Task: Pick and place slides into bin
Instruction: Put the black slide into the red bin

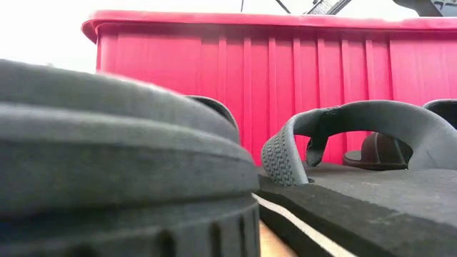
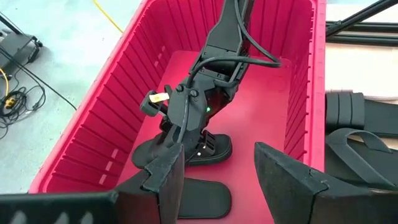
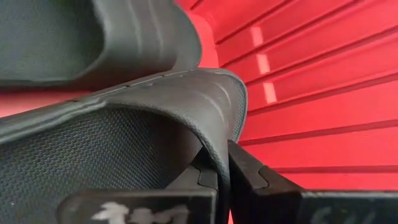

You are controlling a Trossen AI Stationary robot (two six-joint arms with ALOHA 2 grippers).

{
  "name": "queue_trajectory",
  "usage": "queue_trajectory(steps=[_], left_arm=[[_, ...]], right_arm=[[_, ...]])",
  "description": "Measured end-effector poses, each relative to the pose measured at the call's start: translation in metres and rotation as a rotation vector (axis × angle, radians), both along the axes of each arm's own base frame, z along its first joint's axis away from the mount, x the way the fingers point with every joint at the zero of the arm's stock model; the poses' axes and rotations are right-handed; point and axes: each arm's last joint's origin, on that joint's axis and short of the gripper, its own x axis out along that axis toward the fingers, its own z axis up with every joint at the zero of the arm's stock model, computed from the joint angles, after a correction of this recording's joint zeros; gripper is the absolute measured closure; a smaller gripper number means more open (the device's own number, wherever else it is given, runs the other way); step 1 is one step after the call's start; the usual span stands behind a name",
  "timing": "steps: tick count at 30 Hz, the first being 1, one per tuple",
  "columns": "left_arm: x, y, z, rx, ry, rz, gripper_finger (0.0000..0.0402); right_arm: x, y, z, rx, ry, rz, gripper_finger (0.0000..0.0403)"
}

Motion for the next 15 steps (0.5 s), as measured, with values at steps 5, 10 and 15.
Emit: queue_trajectory(steps=[5, 10, 15], left_arm=[[0.0, 0.0, 0.0, 0.001, 0.0, -0.001, 0.021], [0.0, 0.0, 0.0, 0.0, 0.0, 0.0, 0.0211], [-0.0001, -0.0001, -0.0001, -0.002, 0.002, -0.001, 0.021]], right_arm=[[-0.0004, -0.0006, -0.0004, 0.004, 0.001, -0.003, 0.0402], [0.0018, -0.0023, -0.0045, 0.054, -0.06, -0.005, 0.0402], [0.0022, -0.0038, -0.0089, 0.032, -0.047, -0.009, 0.0402]])
